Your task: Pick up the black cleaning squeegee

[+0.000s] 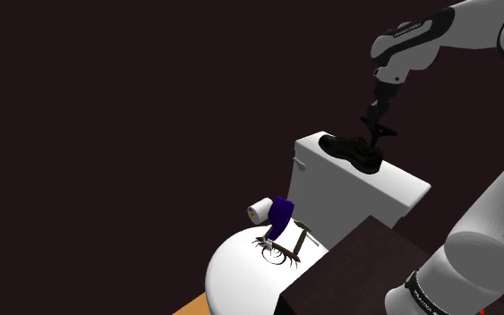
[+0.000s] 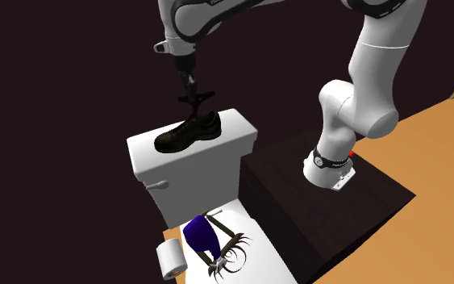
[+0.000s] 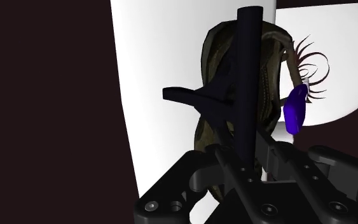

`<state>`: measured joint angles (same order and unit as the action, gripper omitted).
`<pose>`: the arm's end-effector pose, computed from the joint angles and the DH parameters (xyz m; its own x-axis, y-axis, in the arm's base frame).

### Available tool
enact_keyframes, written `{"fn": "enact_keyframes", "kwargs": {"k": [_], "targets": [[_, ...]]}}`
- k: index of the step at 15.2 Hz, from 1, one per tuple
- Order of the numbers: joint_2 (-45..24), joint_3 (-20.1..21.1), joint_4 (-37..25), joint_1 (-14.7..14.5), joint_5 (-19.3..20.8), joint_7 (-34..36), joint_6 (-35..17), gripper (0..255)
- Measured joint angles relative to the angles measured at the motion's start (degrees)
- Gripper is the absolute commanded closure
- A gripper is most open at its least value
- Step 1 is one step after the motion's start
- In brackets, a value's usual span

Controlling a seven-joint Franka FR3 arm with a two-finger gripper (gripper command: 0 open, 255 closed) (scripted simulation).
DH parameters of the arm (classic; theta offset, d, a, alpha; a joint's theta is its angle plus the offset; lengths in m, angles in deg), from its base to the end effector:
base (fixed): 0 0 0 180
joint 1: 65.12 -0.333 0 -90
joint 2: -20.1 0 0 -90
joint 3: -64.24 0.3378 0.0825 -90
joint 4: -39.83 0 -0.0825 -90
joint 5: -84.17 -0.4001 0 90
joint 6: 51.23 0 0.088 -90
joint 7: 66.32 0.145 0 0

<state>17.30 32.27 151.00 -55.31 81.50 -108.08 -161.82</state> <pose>0.4352 -0.3784 0.4335 0.9995 -0.0173 -0.0272 -0.0186 -0.9987 -0.0469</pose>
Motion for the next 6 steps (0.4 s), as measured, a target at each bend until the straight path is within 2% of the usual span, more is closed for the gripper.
{"fn": "enact_keyframes", "kwargs": {"k": [6], "targets": [[1.12,0.05,-3.24,-0.13,0.68,0.56,4.18,255]]}}
